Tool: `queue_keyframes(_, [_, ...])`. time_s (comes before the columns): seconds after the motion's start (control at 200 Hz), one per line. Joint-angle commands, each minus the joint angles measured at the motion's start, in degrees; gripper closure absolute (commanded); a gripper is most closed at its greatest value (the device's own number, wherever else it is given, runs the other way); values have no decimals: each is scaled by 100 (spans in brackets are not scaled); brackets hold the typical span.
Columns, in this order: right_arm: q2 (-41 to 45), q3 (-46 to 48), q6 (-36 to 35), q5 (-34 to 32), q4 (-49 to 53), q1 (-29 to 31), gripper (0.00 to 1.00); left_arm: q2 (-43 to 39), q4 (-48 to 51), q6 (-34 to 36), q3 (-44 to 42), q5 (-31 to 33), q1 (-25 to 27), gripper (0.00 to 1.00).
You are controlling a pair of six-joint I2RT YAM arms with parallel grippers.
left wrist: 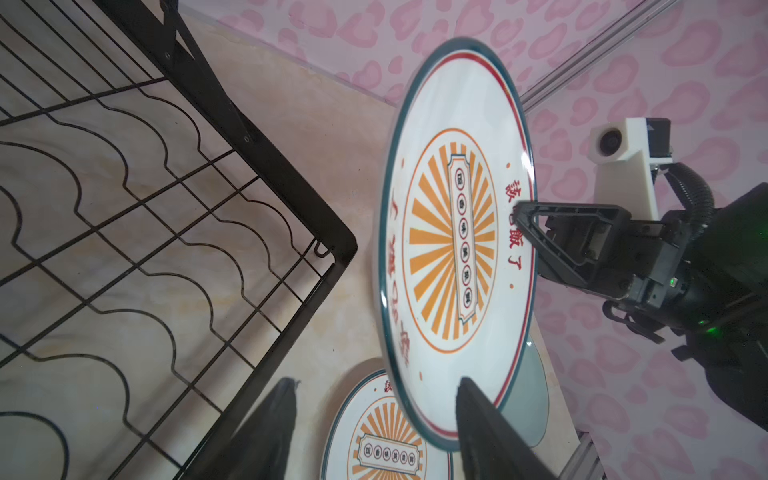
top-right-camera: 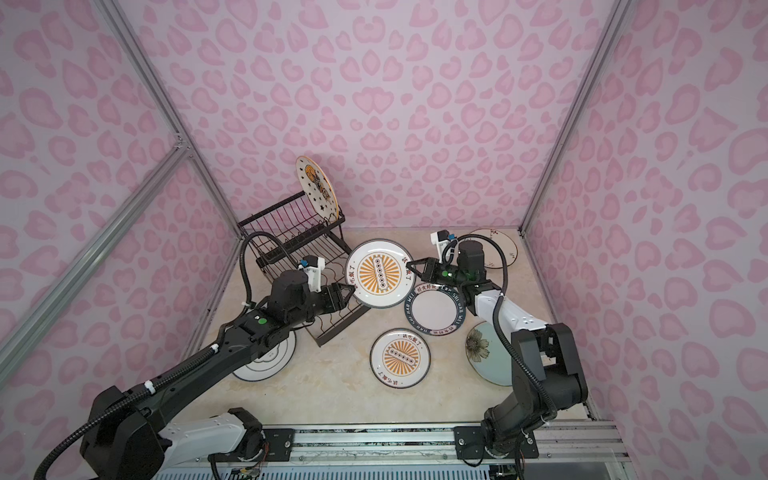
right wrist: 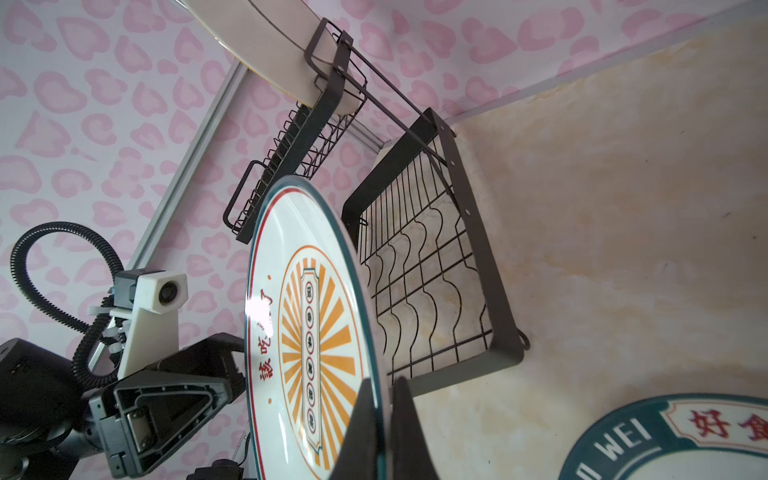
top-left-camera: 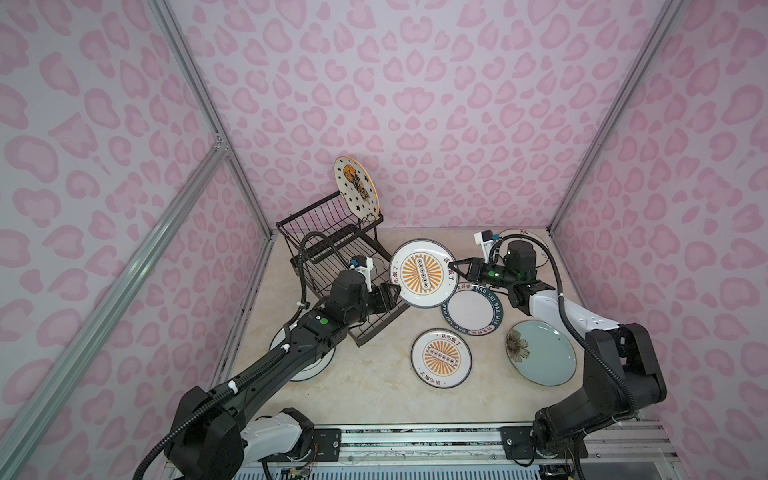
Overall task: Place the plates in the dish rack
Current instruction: 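Lift the upright sunburst plate and carry it toward the rack with the right gripper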
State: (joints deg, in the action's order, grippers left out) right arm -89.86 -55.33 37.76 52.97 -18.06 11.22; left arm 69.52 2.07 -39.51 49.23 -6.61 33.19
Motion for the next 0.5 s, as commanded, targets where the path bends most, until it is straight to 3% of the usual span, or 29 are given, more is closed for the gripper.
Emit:
queue_keyframes(0.0, [59,-13,67,218,-329,88,100,18,-202,-22,60,15,-28,38])
queue_keyframes(0.18, [58,-83,-45,293,-169,279,100,44,-224,18,126,-31,-41,45])
queue_keyframes(0.495, [-168,-179,-221,237,69,432,100,-35,-208,66,99,29,-59,74])
